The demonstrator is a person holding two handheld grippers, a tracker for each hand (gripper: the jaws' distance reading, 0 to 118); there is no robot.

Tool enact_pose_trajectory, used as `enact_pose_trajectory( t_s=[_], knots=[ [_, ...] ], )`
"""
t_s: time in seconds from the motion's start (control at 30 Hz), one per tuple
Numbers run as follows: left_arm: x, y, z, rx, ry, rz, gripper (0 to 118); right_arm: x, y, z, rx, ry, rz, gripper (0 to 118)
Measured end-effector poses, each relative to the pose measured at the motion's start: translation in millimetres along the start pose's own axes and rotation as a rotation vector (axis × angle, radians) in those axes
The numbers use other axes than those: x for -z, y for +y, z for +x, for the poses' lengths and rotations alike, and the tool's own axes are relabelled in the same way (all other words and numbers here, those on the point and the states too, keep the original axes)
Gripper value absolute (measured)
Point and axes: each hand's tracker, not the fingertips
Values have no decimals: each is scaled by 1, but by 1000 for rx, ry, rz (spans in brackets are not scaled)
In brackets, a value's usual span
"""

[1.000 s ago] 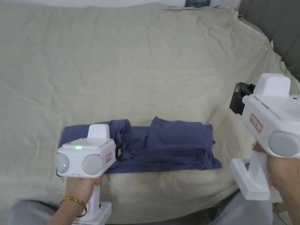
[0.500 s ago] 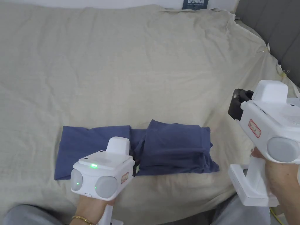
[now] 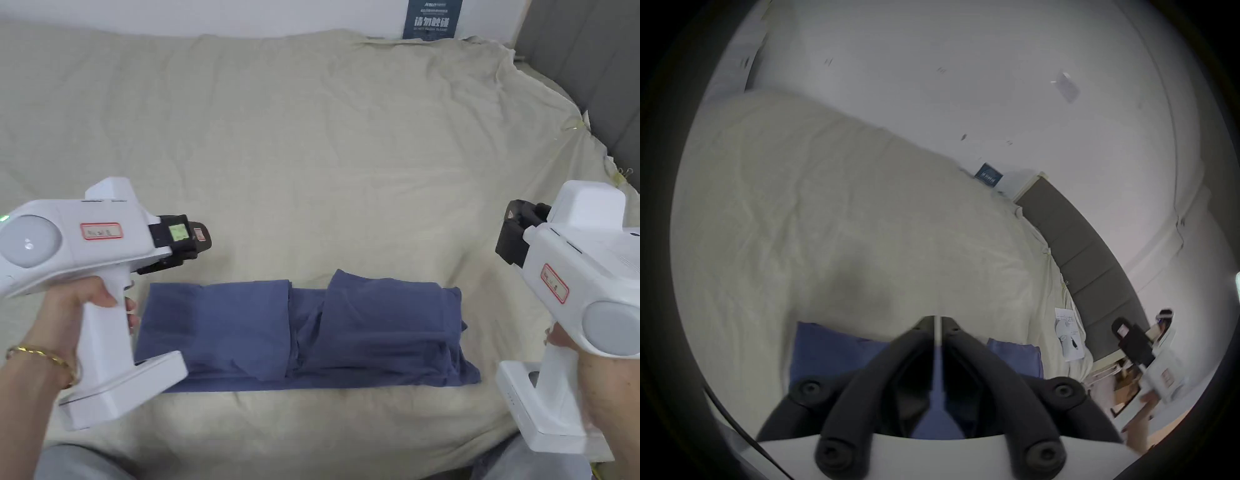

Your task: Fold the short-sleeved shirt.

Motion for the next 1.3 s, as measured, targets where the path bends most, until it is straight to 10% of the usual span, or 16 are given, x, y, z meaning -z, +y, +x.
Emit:
enact_pose_trajectory(
  t_s=[0.07,0.13,0.47,0.67,0.93,1.3],
  knots=[
    [-2,6,-19,22,18,-56,51,1,0,-1,-2,1,-2,0],
    [0,6,-34,51,78,-130,113,0,0,-2,0,4,-2,0],
    [22,-33,-88,-35,120,-367,118,4,-3,-8,1,3,-18,0],
    [29,-48,-83,-79,125,-353,106,7,-7,-8,-4,-1,-41,0],
    [41,-57,-45,219,358,-340,3,13,-16,-7,4,3,-73,0],
    [-2,-9,-58,13,249,-267,0,5,-9,-8,-4,13,-34,0]
  ],
)
